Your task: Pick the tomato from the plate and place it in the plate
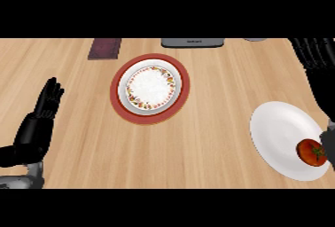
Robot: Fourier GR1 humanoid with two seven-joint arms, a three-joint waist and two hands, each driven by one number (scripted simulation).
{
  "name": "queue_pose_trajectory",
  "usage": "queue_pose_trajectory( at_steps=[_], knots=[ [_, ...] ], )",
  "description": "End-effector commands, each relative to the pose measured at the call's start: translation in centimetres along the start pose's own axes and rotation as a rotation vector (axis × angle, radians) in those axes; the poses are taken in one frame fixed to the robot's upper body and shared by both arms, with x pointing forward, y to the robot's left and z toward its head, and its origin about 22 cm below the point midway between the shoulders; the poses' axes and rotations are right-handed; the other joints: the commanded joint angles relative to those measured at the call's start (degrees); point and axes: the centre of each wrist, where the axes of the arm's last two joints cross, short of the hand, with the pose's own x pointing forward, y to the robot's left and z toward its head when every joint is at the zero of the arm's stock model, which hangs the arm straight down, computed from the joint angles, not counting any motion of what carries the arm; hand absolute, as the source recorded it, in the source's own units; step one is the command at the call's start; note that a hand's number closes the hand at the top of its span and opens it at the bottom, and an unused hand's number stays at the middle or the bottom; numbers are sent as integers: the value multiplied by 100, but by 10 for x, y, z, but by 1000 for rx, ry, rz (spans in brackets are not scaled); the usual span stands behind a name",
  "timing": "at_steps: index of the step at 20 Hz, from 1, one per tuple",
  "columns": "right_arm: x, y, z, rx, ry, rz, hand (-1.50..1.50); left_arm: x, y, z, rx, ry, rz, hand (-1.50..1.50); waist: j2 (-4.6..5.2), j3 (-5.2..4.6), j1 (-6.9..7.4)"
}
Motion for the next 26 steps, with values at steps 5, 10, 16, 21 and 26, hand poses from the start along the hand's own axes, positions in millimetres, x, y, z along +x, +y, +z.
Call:
queue_pose_trajectory(
  at_steps=[5,10,16,21,26],
  knots=[
    [-44,-37,72,-398,74,-508,-150,-25,47,30,68,145,-236,0,182,101,-120],
    [-50,-87,154,-825,132,-134,-150,-42,46,55,33,262,-253,0,184,55,-178],
    [-39,-59,251,-988,5,-209,-150,-44,38,64,13,268,-249,0,179,43,-35],
    [-4,-73,278,-728,147,-181,-150,-45,24,47,10,230,-247,0,205,36,33],
    [26,-107,291,-514,390,18,-150,-42,38,55,2,249,-251,0,206,31,56]
  ],
)
